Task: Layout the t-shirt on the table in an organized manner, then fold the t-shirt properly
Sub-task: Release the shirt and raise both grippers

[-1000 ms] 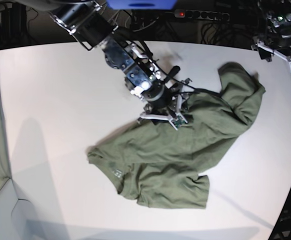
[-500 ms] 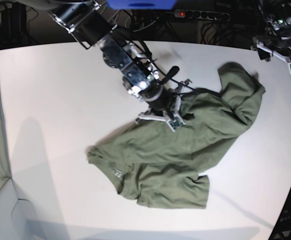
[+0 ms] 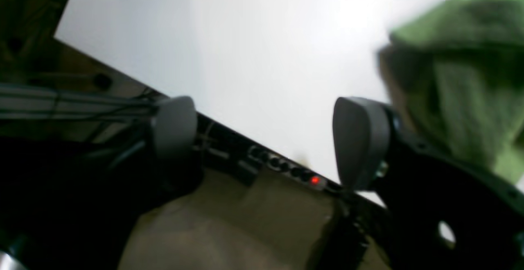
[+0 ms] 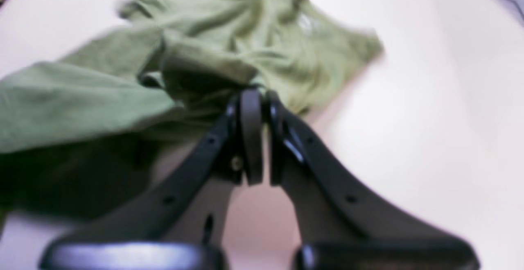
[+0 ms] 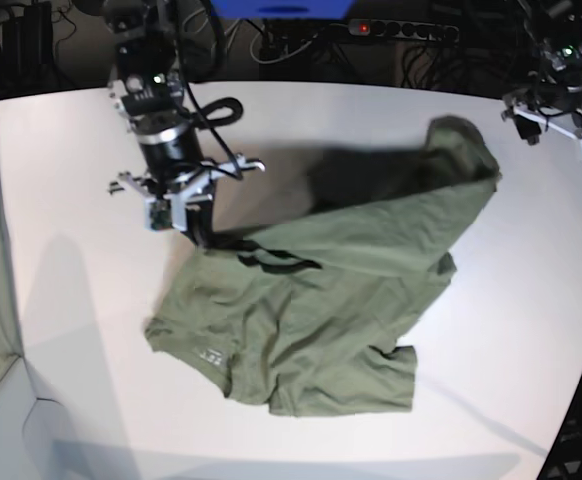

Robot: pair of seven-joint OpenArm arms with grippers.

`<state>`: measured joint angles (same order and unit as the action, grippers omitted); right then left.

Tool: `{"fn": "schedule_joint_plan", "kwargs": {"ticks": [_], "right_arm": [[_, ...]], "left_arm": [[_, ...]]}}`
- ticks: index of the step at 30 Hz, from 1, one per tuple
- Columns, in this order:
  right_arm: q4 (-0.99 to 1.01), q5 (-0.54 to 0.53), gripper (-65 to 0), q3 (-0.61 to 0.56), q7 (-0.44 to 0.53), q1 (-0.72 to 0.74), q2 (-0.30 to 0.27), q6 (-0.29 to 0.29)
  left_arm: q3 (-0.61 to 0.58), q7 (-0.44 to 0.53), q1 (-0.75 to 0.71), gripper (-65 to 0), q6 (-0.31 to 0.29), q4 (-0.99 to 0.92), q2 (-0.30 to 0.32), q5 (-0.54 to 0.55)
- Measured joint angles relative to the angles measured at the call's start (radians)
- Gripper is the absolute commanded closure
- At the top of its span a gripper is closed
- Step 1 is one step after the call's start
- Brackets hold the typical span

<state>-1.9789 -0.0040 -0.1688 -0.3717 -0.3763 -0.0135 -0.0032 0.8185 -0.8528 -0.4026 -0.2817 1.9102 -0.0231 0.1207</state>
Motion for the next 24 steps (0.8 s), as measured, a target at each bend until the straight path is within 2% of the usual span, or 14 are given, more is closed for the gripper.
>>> {"fn": "schedule_joint_plan", "kwargs": {"ticks": [5, 9, 12, 15, 18, 22, 24], "right_arm": [[0.030, -0.003, 0.0, 0.111, 0.027, -0.118, 0.005, 0.000], [0.052, -0.004, 0.0, 0.243, 0.037, -0.128, 0.011, 0.000], [0.105, -0.002, 0.0, 0.314, 0.041, -0.123, 0.008, 0.000], [0.154, 0.000, 0.0, 0.334, 0.029, -0.126, 0.008, 0.000], [0.180, 0.000, -7.3, 0.339, 0.034, -0.126, 0.008, 0.000], [0.180, -0.002, -24.7, 0.338, 0.003, -0.126, 0.008, 0.000], [0.157, -0.001, -30.9, 0.339, -0.030, -0.129, 0.008, 0.000]], "left_arm": [[-0.006, 0.000, 0.003, -50.8, 0.003, 0.026, 0.000, 0.117], [-0.015, -0.003, -0.003, -50.8, 0.004, 0.026, 0.000, 0.217], [-0.048, -0.004, -0.007, -50.8, 0.004, 0.026, 0.003, 0.252], [-0.064, -0.003, -0.005, -50.8, 0.005, 0.027, 0.001, 0.258], [-0.090, -0.004, -0.014, -50.8, 0.004, 0.027, 0.001, 0.259], [-0.089, -0.005, -0.038, -50.8, 0.004, 0.027, 0.012, 0.262], [-0.089, -0.005, -0.049, -50.8, 0.004, 0.027, 0.034, 0.258]]}}
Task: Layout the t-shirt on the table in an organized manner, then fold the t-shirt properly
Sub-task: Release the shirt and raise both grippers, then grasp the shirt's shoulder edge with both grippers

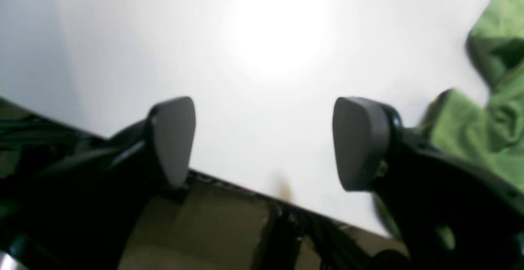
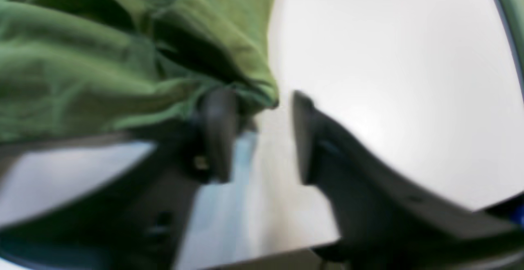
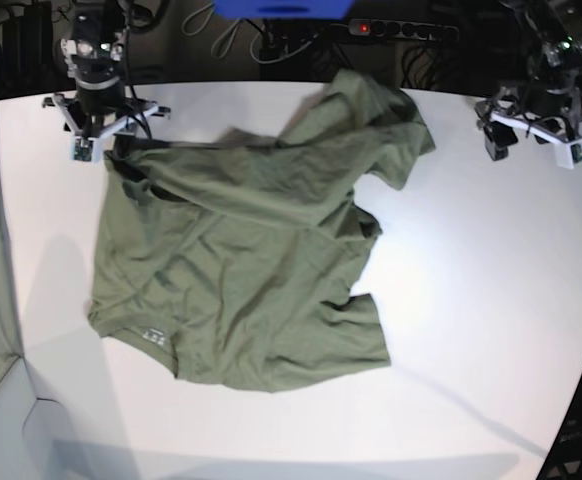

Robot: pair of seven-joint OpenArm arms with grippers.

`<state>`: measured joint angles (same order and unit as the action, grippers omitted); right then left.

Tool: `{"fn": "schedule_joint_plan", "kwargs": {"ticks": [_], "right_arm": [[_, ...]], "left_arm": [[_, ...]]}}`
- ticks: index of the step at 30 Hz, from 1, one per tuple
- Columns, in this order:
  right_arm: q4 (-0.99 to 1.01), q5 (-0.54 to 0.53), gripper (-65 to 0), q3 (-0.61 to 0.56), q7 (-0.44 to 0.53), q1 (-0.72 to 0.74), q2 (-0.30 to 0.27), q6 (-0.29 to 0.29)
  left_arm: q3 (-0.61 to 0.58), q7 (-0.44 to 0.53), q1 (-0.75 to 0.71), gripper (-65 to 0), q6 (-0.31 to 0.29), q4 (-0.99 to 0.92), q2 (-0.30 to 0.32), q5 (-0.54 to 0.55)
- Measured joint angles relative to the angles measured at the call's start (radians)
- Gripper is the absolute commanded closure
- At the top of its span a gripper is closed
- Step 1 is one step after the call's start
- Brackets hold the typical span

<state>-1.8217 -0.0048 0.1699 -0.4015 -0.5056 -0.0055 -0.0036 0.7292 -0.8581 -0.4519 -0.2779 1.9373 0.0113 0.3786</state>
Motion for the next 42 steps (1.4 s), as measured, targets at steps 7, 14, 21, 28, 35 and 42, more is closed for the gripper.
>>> {"fn": "schedule_joint_plan", "kwargs": {"ticks": [7, 14, 21, 28, 35, 42], "right_arm": [[-0.146, 0.000, -38.5, -0.004, 0.011, -0.042, 0.056, 0.000], [-0.153, -0.001, -38.5, -0.140, 0.005, -0.045, 0.122, 0.000], [-0.148, 0.001, -38.5, -0.386, -0.043, -0.072, 0.119, 0.000], [-0.104, 0.001, -38.6, -0.542, -0.070, -0.052, 0.116, 0.000], [0.027, 0.000, -38.6, -0.596, -0.073, 0.005, 0.105, 0.000], [0.103, 0.002, -38.8, -0.604, -0.061, 0.057, 0.105, 0.000]], "left_arm": [[0.000, 0.002, -0.122, -50.8, -0.002, -0.005, 0.096, -0.008], [-0.058, 0.009, -0.164, -50.7, -0.004, -0.042, 0.112, 0.005], [-0.056, 0.008, -0.169, -50.5, -0.004, -0.042, 0.120, -0.015], [-0.051, 0.009, -0.168, -50.5, -0.003, -0.040, 0.130, -0.079], [-0.051, 0.008, -0.168, -50.5, -0.003, -0.039, 0.127, -0.082], [-0.051, 0.009, -0.168, -50.5, -0.003, -0.039, 0.127, -0.082]]}}
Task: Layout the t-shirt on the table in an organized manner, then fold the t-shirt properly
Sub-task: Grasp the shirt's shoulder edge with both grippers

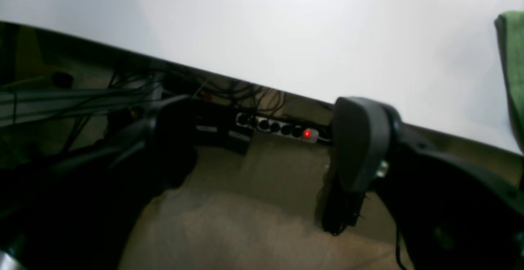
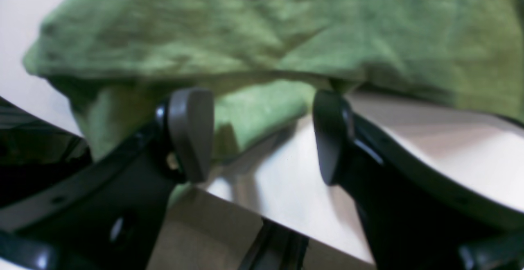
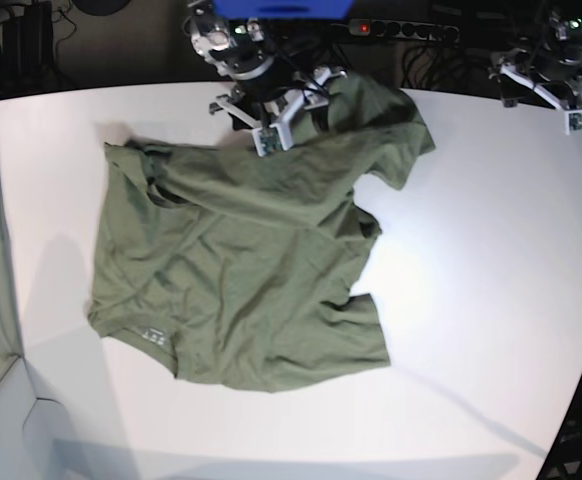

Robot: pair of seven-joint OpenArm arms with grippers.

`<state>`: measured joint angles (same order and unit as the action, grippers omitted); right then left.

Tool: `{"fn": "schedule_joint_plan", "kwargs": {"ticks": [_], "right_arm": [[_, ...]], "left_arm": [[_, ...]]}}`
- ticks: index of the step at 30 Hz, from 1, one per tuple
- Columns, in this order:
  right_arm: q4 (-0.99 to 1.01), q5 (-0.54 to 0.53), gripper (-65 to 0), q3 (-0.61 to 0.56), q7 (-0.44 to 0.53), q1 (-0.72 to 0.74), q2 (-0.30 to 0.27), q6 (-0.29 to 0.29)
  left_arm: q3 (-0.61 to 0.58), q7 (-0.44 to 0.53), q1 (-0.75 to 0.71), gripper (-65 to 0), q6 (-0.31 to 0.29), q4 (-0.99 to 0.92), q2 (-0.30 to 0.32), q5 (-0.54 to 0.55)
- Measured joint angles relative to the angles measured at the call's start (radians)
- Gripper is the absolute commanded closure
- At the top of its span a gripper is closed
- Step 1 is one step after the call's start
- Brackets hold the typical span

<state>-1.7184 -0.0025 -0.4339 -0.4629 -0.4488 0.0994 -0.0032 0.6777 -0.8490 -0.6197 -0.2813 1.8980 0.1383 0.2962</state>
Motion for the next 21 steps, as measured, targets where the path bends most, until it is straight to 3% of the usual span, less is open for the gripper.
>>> {"fn": "schedule_joint_plan", "kwargs": {"ticks": [14, 17, 21], "right_arm": [[0.028, -0.002, -38.9, -0.067, -0.004, 0.050, -0.003, 0.000], [0.027, -0.002, -38.9, -0.072, -0.005, 0.050, -0.003, 0.000], [0.023, -0.002, -38.6, -0.076, 0.000, 0.050, -0.024, 0.000]], "left_arm": [[-0.001, 0.000, 0.000, -50.5, 0.000, 0.000, -0.004, 0.006], [-0.001, 0.002, 0.004, -50.6, 0.004, 0.010, -0.048, 0.011], [-0.046, 0.002, 0.004, -50.5, 0.001, 0.061, -0.093, 0.103]]}}
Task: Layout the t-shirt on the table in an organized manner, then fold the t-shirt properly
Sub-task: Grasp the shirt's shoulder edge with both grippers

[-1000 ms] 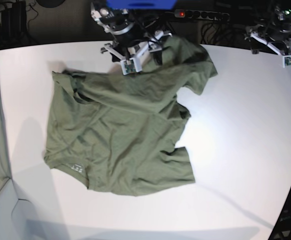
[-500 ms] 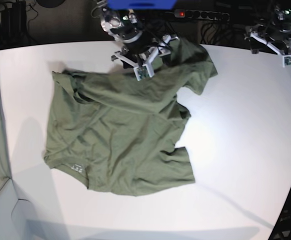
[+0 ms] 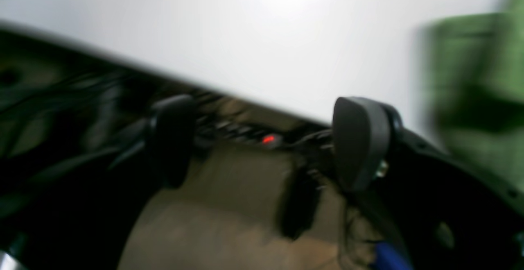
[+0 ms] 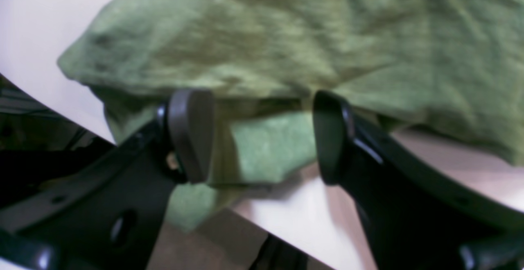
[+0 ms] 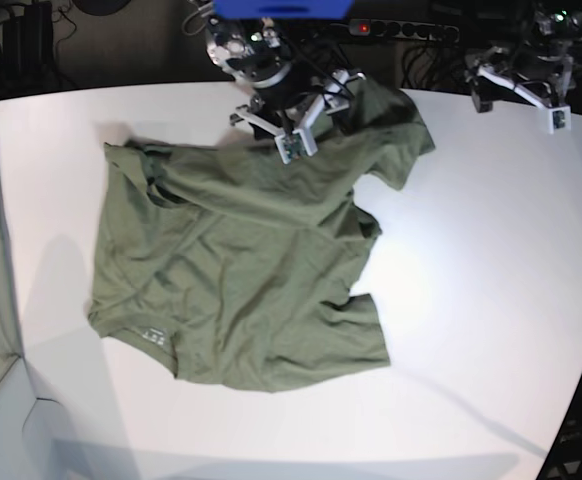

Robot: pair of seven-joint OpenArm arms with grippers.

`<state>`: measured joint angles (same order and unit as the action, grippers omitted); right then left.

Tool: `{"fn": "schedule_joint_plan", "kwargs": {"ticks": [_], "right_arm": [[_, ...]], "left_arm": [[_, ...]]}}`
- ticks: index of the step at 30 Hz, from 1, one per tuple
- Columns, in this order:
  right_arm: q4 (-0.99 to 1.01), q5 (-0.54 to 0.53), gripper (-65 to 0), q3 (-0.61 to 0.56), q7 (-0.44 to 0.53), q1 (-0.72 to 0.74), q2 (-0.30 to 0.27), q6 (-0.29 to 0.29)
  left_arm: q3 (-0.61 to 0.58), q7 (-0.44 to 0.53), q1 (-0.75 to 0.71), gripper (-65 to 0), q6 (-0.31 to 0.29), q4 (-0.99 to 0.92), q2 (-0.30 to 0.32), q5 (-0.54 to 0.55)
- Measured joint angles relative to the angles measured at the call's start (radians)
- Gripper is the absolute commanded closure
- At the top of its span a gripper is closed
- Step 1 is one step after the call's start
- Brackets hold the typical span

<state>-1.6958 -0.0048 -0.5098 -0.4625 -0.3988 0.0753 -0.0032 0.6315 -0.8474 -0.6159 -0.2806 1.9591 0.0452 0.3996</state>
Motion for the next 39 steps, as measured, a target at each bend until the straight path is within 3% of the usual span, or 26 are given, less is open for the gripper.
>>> {"fn": "schedule_joint_plan", "kwargs": {"ticks": [7, 18, 32, 34, 39], "right_arm": [[-0.001, 0.001, -38.6, 0.001, -0.001, 0.019, -0.062, 0.000], [-0.068, 0.001, -38.5, 0.001, 0.002, 0.033, -0.136, 0.000], [-0.071, 0.001, -38.5, 0.077, -0.002, 0.030, -0.136, 0.000], [-0.071, 0.001, -38.5, 0.087, -0.002, 0.030, -0.136, 0.001], [-0.071, 0.001, -38.5, 0.088, -0.003, 0.030, -0.136, 0.000]], "left_arm": [[-0.116, 0.006, 0.001, -50.4, 0.002, 0.004, 0.005, 0.126], [-0.278, 0.001, 0.050, -50.3, 0.006, -0.002, 0.001, 0.152], [-0.280, 0.009, 0.084, -50.1, 0.007, -0.063, 0.001, 0.152], [-0.280, 0.009, 0.085, -45.9, 0.007, -0.070, 0.001, 0.152], [-0.282, 0.005, 0.121, -19.5, 0.007, -0.085, -0.016, 0.158]]}}
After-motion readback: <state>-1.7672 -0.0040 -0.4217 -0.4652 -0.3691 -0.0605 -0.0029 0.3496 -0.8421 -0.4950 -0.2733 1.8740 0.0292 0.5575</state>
